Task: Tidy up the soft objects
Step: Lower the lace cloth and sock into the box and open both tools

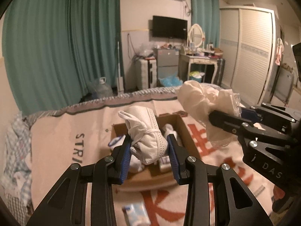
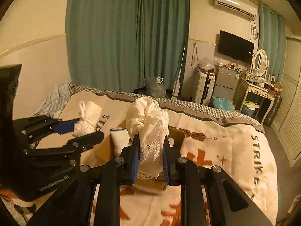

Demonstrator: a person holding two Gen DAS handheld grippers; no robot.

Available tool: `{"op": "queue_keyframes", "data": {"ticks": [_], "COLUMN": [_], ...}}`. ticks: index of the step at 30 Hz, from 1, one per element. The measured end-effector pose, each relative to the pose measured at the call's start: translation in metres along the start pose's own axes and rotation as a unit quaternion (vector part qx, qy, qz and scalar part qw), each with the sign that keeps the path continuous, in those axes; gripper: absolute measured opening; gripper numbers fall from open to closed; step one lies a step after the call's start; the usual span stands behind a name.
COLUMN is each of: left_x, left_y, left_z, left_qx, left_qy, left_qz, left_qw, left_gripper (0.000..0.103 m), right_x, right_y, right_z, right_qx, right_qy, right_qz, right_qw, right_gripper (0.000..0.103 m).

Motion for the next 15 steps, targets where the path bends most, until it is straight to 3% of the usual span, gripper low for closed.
{"op": "queue_keyframes", "data": {"ticks": [6, 15], "left_x": [0.007, 0.012], "left_y": [-0.006, 0.015], "left_z": [-0.069, -0.156], "left_qx": [0.037, 0.086], "left_qy": [-0.003, -0.009], "left_qz": [0.001, -0.016], "left_qw": [0.9993, 0.9961], "left_gripper": [0.036, 0.036], "right_x": [-0.020, -0.045], "right_y": [-0.010, 0.018], "right_z": [-0.074, -0.187], "right_qx": [0.026, 0.086], "right_qy": [-0.006, -0.015], "right_qz": [-0.015, -0.034], "right_qw": [1.000, 0.996], "right_gripper": [0.021, 0.021]}}
Point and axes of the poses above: each gripper's, at about its wrist camera, not at the fingertips, and z roughly against the way its jaws point, x to its left, y to its underside, the point moved 1 cm from there along -z, roughly the way its jaws point, and after that the axes turned 2 degrees about x, right-handed, at the moved point
